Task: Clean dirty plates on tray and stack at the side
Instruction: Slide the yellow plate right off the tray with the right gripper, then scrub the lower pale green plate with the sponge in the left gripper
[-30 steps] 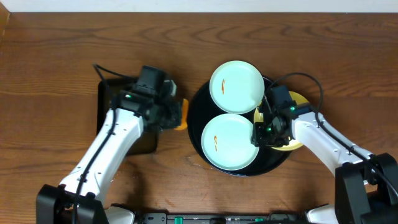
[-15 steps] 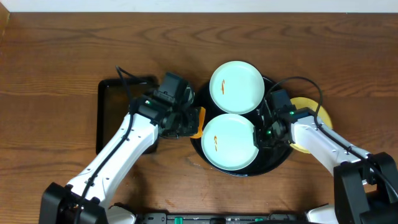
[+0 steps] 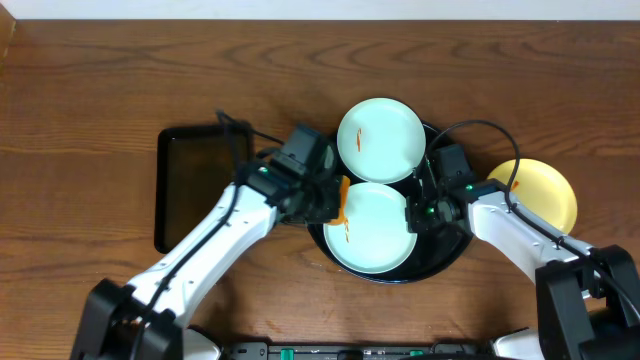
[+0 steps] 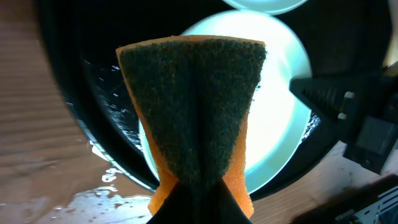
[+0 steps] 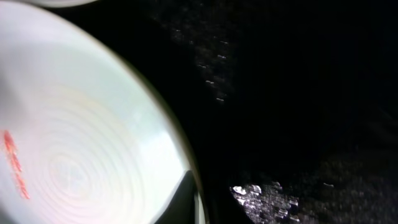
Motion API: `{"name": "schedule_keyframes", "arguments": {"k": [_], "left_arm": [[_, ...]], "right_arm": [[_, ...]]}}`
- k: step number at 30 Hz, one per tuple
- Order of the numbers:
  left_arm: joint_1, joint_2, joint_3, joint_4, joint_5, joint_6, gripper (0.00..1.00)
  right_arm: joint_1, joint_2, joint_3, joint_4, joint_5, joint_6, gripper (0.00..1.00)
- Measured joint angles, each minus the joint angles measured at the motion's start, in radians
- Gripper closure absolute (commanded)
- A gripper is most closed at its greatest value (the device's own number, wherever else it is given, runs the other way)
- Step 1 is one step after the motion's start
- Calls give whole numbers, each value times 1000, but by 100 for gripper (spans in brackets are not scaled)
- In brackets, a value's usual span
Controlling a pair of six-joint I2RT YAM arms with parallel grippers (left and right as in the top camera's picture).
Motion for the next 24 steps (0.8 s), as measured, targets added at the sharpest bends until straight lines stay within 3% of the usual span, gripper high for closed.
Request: {"name": "schedule_keyframes", "arguments": {"k": [13, 24], "left_arm": [[-140, 158, 0, 122, 1, -150, 93], [-188, 305, 7, 192, -41, -164, 92]], "right_arm": [[0, -15, -8, -12, 37, 185, 99], [0, -17, -8, -16, 44, 224, 99]]}}
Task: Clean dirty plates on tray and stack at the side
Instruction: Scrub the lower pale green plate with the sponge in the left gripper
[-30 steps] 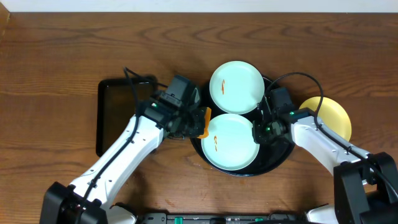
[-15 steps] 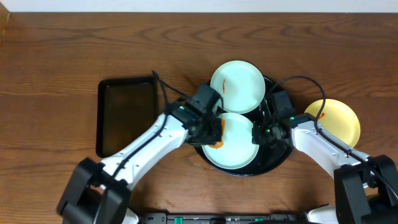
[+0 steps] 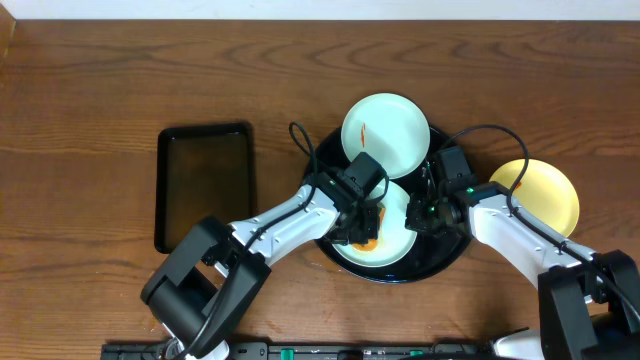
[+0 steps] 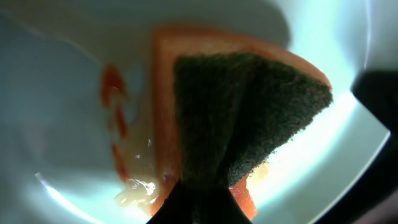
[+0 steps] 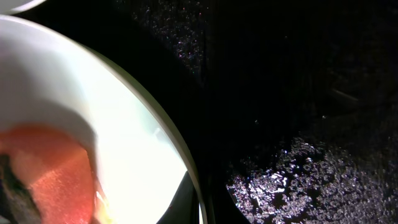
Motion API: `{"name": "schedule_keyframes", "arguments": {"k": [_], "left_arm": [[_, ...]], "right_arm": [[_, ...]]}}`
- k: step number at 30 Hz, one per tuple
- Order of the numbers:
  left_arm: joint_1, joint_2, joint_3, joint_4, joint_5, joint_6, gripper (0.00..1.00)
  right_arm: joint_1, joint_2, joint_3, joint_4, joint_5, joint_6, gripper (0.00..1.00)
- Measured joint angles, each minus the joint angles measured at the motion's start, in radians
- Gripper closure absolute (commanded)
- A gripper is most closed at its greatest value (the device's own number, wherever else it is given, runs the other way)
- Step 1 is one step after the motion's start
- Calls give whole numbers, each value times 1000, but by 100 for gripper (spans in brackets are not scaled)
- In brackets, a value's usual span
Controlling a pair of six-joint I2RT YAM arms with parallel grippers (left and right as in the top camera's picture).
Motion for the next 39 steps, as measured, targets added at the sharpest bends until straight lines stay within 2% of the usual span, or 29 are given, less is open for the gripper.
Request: {"name": "schedule_keyframes", "arguments": {"k": [18, 29, 34, 39], "left_arm": [[23, 8, 67, -125, -402, -21, 92], [32, -2, 166, -241, -557, -10, 93], [48, -71, 171, -288, -581, -9, 93], [109, -232, 172, -384, -582, -6, 93]], "right_arm": [[0, 0, 0, -7, -10, 12, 99], [0, 0, 2, -16, 2, 19, 99], [0, -1, 2, -16, 5, 19, 99], [0, -1, 2, -16, 4, 11, 99]]}}
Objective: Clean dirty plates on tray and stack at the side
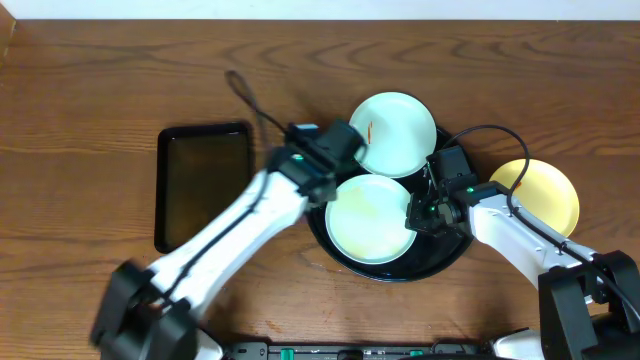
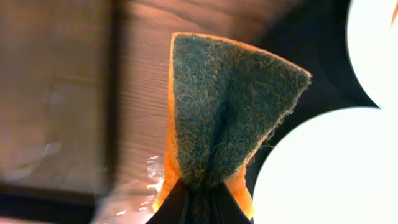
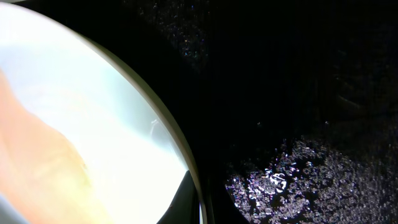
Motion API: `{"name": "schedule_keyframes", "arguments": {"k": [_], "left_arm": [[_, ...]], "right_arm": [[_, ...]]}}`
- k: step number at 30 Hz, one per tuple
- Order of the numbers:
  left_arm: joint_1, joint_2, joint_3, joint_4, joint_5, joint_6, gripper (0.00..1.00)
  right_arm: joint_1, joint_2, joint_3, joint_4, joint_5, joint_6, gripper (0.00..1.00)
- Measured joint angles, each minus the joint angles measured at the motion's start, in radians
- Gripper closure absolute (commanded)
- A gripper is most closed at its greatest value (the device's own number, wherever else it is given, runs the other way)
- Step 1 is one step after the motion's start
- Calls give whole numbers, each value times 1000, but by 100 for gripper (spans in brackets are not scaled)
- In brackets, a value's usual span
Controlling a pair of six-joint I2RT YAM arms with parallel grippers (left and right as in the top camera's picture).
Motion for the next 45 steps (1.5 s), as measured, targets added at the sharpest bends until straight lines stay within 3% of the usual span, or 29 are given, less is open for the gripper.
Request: {"name": "schedule_keyframes", "arguments": {"k": [8, 12, 19, 23, 26, 28, 36, 41, 45], "left_arm": [[340, -229, 1, -96, 33, 85, 93], [521, -211, -57, -40, 120, 155, 93], [684, -80, -192, 60, 240, 240, 92], [703, -11, -203, 79, 262, 260, 87], [703, 18, -203, 80, 273, 283, 67], [703, 21, -203, 79, 280, 296, 58], [703, -11, -200, 26, 301, 318, 57], [681, -89, -181, 51, 451, 338, 53], [571, -117, -167, 92, 544, 346, 51]], "right_arm": [[0, 0, 0, 2, -4, -63, 99], [0, 0, 0, 6, -4, -77, 99], [0, 0, 0, 9, -5, -88, 99], [0, 0, 0, 9, -5, -91, 99], [0, 0, 0, 10, -5, -91, 99], [0, 0, 0, 10, -6, -91, 99], [0, 0, 0, 10, -6, -94, 99], [0, 0, 0, 10, -6, -94, 99], [0, 0, 0, 11, -8, -114, 99]]}}
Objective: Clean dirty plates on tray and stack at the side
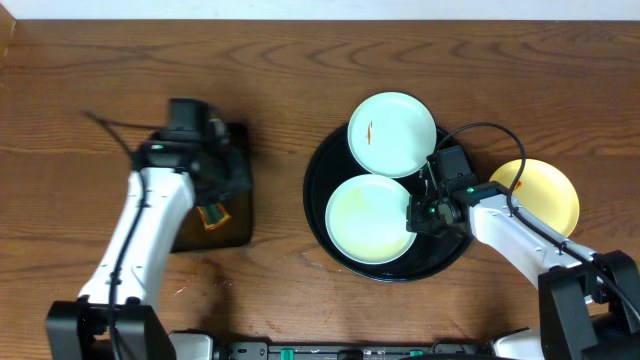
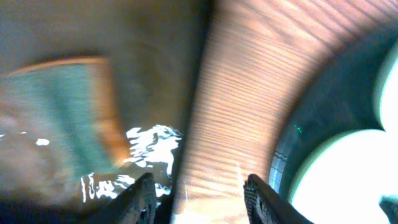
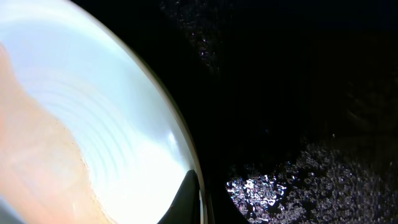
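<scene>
Two pale plates lie in the round black tray [image 1: 318, 215]. The far plate [image 1: 392, 135] bears a red streak. The near plate [image 1: 368, 220] looks clean, and my right gripper [image 1: 415, 214] is shut on its right rim; one finger [image 3: 189, 198] shows against the plate [image 3: 81, 118]. My left gripper [image 1: 222, 183] stands open over the rectangular black tray [image 1: 238, 232], fingers [image 2: 140, 198] spread with nothing between them. The orange-and-green sponge [image 1: 212, 214] lies loose on that tray, blurred in the left wrist view [image 2: 62, 115].
A yellow plate [image 1: 548, 192] sits on the wooden table to the right of the round tray, beside my right arm. The round tray's floor [image 3: 298, 93] is wet. Water glistens on the rectangular tray [image 2: 149, 140].
My left gripper held the sponge at the round tray's left edge; now it is open over the rectangular tray and the sponge lies there. The right gripper keeps its hold on the near plate.
The near plate had red streaks while my left gripper held the sponge at its left rim. Then the sponge was pressed on the plate. Then the plate looked clean and the sponge was off it. Now the sponge lies on the rectangular tray. The right gripper held the rim throughout.
</scene>
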Motion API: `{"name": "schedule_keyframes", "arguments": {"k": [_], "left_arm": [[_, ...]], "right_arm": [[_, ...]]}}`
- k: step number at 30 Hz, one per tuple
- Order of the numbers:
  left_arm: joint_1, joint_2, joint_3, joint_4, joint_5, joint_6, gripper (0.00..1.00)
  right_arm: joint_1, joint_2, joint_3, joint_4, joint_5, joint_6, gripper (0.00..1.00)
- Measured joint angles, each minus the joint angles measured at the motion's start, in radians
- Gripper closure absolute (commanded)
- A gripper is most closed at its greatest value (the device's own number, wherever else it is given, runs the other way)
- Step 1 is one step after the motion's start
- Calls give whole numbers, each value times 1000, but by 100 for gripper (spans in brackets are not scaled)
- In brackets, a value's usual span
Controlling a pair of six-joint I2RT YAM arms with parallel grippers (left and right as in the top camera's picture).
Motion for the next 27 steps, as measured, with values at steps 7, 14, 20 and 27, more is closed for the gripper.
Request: {"name": "schedule_keyframes", "arguments": {"k": [7, 14, 20, 27], "left_arm": [[-260, 72, 0, 116, 61, 10, 51], [-355, 226, 0, 236, 127, 10, 52], [-355, 356, 0, 313, 217, 10, 68], [-352, 410, 0, 329, 271, 13, 92]], "right_arm": [[-4, 0, -2, 5, -19, -71, 99], [-4, 0, -4, 10, -21, -92, 99], [-4, 0, -5, 13, -21, -95, 99], [-4, 0, -5, 14, -22, -95, 99]]}}
